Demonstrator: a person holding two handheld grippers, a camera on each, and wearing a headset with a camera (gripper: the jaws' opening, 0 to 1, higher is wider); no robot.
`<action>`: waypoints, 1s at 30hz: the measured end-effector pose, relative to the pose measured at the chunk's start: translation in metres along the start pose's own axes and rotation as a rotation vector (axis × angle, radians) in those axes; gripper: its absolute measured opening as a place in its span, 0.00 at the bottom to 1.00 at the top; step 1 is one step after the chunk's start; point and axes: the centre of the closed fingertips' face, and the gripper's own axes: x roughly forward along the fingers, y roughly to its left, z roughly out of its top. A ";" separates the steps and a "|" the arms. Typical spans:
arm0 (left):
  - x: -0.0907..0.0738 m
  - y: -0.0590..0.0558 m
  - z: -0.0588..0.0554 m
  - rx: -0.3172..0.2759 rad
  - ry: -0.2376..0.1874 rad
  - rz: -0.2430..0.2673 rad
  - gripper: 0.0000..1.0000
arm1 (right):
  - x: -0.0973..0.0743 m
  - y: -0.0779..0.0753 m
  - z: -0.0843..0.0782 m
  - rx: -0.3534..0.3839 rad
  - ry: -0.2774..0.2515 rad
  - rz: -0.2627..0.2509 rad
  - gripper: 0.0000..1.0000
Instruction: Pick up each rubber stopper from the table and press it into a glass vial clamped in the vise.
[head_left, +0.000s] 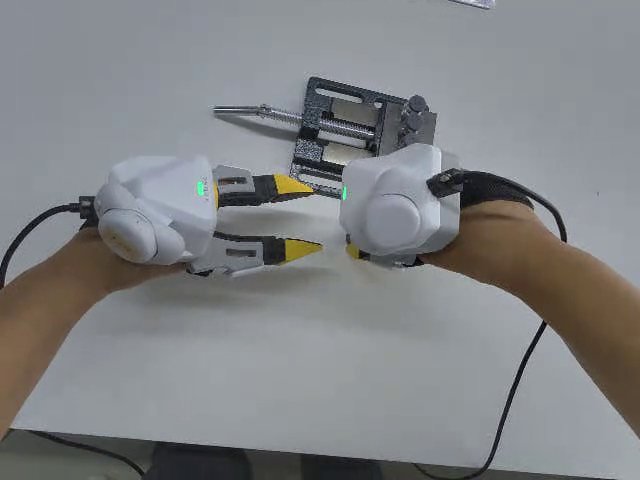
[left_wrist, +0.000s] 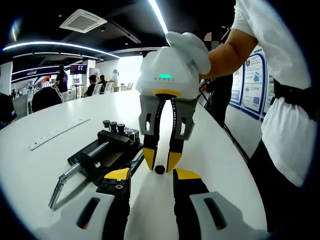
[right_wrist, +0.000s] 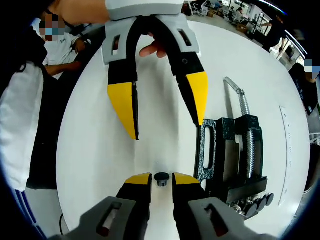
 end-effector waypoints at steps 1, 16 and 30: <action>0.000 0.000 0.000 0.000 -0.002 0.002 0.31 | 0.001 -0.001 -0.002 -0.004 0.008 0.000 0.16; 0.000 -0.002 -0.004 -0.010 0.003 0.004 0.31 | 0.000 -0.007 -0.009 0.089 -0.053 0.002 0.12; 0.015 -0.005 -0.006 -0.042 -0.009 0.009 0.30 | -0.030 -0.008 0.002 0.186 -0.165 -0.044 0.12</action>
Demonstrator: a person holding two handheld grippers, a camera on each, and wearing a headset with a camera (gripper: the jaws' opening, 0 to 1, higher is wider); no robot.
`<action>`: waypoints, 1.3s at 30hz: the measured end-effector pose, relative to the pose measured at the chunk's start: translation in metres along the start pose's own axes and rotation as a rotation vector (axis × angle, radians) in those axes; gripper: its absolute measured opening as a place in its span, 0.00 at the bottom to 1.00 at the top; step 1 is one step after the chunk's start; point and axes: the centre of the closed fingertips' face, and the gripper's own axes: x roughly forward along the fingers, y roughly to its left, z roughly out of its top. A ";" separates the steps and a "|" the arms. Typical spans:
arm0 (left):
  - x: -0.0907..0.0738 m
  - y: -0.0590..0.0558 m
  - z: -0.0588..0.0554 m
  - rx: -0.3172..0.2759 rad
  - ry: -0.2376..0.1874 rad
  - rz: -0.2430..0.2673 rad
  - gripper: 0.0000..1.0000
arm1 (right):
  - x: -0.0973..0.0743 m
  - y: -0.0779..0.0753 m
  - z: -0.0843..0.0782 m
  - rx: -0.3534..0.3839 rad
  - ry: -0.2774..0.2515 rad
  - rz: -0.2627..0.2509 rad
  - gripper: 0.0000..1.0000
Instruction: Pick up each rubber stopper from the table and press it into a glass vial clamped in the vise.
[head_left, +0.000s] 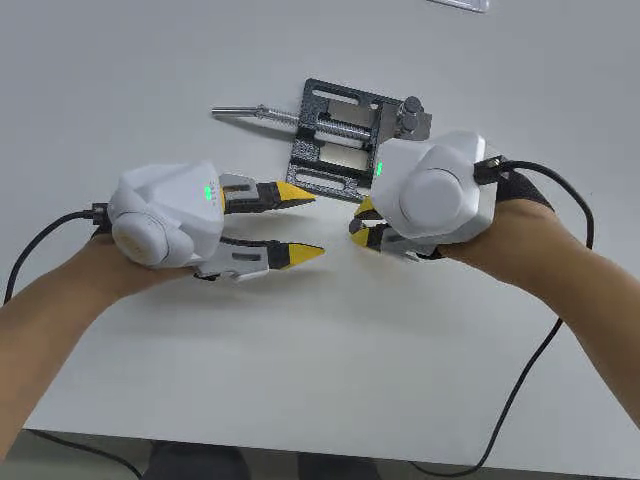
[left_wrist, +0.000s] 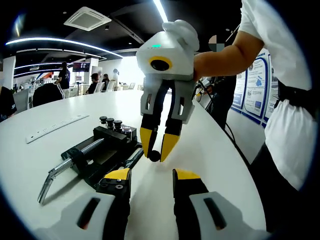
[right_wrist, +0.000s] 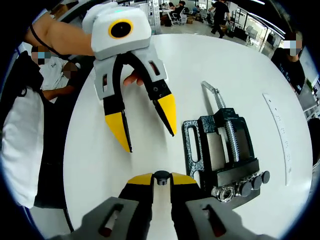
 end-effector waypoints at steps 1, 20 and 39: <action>0.002 -0.001 0.000 -0.009 -0.006 0.003 0.30 | -0.002 -0.001 0.001 0.008 -0.012 -0.007 0.12; 0.020 0.001 0.018 -0.123 -0.098 0.048 0.23 | -0.026 -0.003 0.029 0.175 -0.223 -0.045 0.12; 0.019 0.017 0.050 -0.253 -0.231 0.159 0.12 | -0.046 -0.025 0.052 0.334 -0.424 -0.113 0.12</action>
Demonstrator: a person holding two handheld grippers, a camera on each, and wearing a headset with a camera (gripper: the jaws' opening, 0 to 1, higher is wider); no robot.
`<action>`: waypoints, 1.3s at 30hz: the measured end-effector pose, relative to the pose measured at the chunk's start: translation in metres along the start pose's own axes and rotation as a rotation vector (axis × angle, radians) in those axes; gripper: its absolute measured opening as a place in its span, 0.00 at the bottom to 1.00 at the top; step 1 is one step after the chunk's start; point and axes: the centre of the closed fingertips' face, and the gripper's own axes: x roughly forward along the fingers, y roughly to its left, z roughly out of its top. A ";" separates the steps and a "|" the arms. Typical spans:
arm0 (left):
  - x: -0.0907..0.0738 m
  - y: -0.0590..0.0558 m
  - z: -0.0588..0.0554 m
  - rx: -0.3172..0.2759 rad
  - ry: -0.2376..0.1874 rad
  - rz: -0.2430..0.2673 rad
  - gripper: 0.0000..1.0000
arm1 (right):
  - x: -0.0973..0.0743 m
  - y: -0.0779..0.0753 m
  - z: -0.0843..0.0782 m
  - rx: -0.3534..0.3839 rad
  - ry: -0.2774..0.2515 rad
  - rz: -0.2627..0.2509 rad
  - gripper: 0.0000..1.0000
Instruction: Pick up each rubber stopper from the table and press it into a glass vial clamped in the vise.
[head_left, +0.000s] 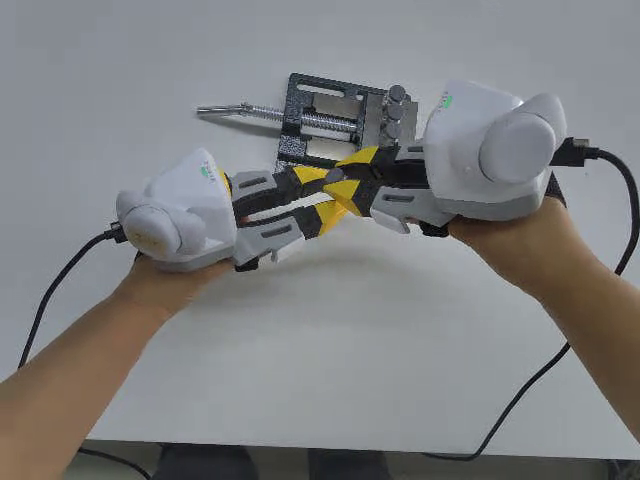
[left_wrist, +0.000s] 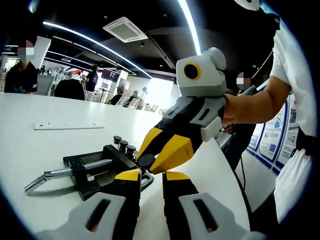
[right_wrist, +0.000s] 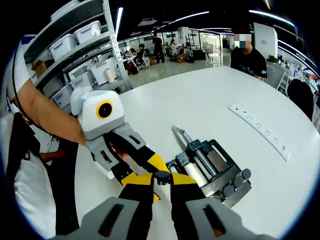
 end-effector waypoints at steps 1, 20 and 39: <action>0.000 0.000 0.001 -0.002 -0.003 0.003 0.12 | 0.000 -0.001 0.000 0.004 -0.004 -0.005 0.12; 0.000 0.009 0.016 0.028 -0.055 0.054 0.03 | -0.005 -0.012 0.010 0.161 -0.112 -0.011 0.12; -0.002 0.012 0.022 0.054 -0.082 0.066 0.00 | -0.004 -0.007 0.019 0.257 -0.181 0.030 0.12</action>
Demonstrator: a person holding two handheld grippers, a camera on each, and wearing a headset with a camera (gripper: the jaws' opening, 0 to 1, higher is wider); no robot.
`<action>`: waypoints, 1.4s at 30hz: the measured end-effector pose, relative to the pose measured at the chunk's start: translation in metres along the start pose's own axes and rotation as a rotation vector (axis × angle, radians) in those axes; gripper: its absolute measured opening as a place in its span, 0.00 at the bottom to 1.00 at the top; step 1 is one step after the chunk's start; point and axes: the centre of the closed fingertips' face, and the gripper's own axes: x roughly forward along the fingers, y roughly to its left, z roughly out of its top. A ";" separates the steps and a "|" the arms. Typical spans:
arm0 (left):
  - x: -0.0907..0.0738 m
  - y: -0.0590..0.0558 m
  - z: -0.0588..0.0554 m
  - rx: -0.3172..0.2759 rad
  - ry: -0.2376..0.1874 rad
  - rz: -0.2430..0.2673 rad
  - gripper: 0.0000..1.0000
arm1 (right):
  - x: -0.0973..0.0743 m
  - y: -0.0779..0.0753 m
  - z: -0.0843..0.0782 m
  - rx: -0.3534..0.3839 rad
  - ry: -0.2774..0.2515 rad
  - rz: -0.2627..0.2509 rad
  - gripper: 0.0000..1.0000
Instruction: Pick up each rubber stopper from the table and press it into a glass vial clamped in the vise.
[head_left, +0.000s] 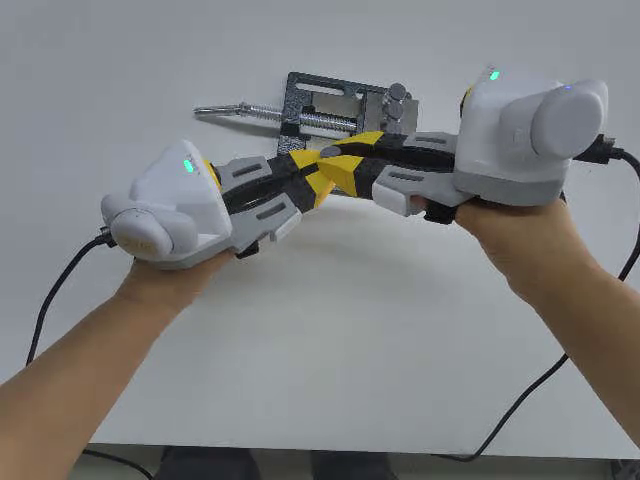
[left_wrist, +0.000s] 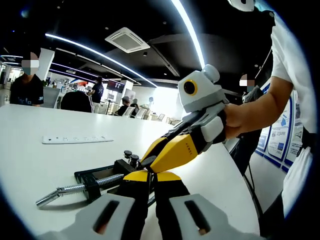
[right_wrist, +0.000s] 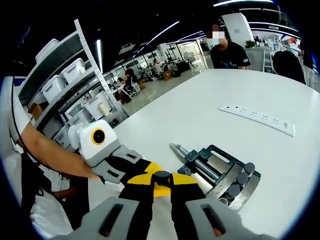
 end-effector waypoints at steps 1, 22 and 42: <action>0.000 0.000 0.000 0.003 -0.002 -0.001 0.00 | 0.000 0.000 0.000 -0.003 0.000 0.001 0.12; 0.001 0.007 -0.002 0.082 -0.005 -0.019 0.00 | -0.002 -0.001 0.001 -0.066 0.023 0.032 0.12; -0.002 0.009 0.003 0.125 -0.029 -0.039 0.00 | -0.005 -0.001 0.009 -0.099 0.029 0.051 0.13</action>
